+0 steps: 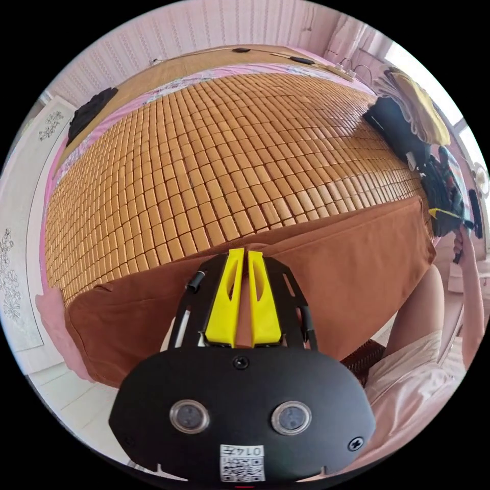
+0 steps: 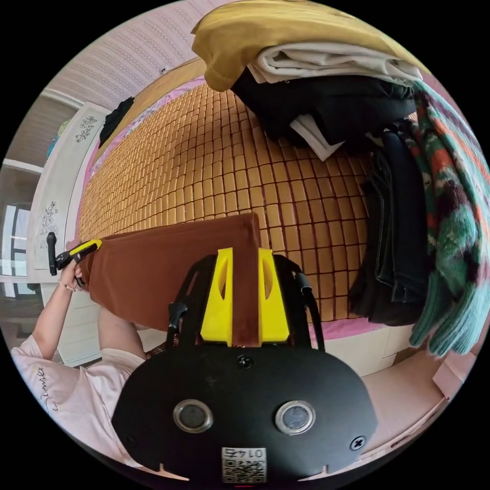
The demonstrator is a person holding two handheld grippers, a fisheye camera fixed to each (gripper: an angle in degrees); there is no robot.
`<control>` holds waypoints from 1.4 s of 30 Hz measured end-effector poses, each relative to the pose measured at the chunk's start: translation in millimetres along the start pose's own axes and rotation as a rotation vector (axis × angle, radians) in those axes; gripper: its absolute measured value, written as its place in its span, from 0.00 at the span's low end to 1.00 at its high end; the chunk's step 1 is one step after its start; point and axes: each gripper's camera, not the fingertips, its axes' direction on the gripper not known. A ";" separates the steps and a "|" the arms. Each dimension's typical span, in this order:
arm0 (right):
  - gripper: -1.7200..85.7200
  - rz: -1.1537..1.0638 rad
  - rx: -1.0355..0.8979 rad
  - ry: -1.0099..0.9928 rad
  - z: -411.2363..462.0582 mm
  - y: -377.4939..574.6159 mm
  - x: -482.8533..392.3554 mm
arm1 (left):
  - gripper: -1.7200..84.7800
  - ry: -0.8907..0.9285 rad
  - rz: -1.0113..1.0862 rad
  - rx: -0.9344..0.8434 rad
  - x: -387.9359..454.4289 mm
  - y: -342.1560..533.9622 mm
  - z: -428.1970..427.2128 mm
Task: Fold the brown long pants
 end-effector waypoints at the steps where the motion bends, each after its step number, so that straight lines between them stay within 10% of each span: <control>1: 0.10 -0.006 0.001 0.023 -1.4 7.5 -1.3 | 0.01 0.032 -0.018 0.062 -3.2 6.7 -11.3; 7: 0.09 -0.029 -0.148 0.139 46.1 72.9 -2.6 | 0.01 0.090 0.202 0.189 26.4 78.3 -58.1; 12: 0.26 0.139 -0.135 0.036 57.9 77.0 24.7 | 0.01 0.193 0.091 0.086 9.9 140.9 -39.7; 15: 0.24 0.162 -0.216 -0.152 85.6 70.9 29.4 | 0.01 0.282 -0.086 0.096 -28.1 179.9 -39.1; 28: 0.06 -0.192 -0.189 0.136 59.0 44.2 -64.3 | 0.01 0.217 -0.546 0.233 -179.3 325.6 -82.2; 42: 0.06 -0.129 -0.188 0.486 103.8 8.8 -110.7 | 0.08 0.131 -0.567 0.299 -262.4 398.0 -96.9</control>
